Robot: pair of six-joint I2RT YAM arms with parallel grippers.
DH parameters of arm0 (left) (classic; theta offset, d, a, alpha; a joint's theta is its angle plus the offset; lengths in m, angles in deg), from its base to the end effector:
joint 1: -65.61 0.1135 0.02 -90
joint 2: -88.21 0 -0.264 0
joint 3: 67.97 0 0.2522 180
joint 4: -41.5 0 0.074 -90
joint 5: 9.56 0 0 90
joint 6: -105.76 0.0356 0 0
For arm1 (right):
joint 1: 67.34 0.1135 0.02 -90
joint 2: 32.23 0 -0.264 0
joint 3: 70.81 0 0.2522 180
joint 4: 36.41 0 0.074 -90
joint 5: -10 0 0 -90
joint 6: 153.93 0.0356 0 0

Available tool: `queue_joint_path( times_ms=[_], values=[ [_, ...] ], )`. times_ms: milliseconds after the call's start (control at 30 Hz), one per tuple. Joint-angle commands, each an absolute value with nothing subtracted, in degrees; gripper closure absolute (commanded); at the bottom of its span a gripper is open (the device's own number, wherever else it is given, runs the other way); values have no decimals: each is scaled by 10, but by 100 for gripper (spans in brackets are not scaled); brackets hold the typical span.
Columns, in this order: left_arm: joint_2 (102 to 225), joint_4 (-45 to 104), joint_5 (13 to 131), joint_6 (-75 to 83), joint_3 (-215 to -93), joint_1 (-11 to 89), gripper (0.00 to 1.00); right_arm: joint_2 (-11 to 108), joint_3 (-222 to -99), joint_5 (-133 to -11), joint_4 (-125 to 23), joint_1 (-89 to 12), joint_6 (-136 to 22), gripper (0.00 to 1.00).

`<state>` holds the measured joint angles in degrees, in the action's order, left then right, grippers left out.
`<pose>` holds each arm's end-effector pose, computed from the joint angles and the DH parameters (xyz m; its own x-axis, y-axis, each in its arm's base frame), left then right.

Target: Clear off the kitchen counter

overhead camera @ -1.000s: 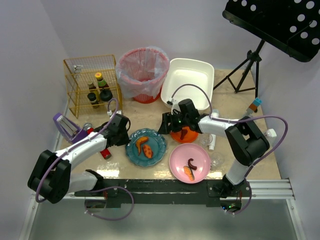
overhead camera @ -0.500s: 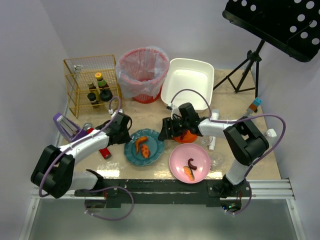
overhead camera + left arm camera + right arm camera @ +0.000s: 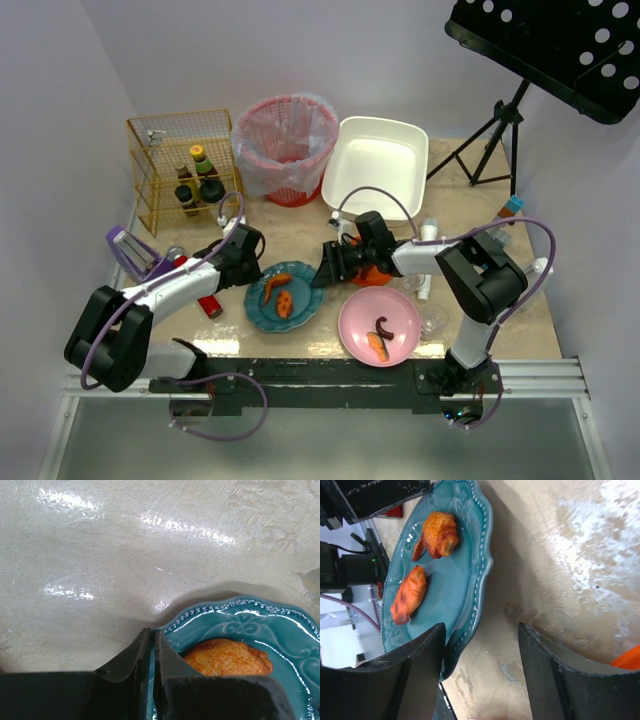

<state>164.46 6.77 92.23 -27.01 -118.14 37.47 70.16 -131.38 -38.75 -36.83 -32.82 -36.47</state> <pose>0.2123 -0.1053 0.1640 -0.8189 -0.3158 -0.4791 -0.2483 0.9478 -0.2002 0.2662 0.2116 0.1354 -0.8734 -0.1799 -0.4525 -0.4795 0.4799 0.7347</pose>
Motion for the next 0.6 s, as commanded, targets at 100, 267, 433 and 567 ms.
queue_joint_path(
  times_ms=[100, 267, 433, 567],
  values=[
    [1667, -6, 884, -269, -1147, 370, 92, 719, -1295, -337, -308, -319, -333, 41],
    [1662, -7, 883, -270, -1144, 370, 92, 733, -1298, -331, -286, -307, -309, 42],
    [1659, -6, 883, -270, -1143, 370, 92, 743, -1302, -328, -261, -292, -280, 45],
    [1658, -7, 882, -270, -1143, 370, 92, 747, -1303, -331, -237, -283, -253, 48]
  ],
)
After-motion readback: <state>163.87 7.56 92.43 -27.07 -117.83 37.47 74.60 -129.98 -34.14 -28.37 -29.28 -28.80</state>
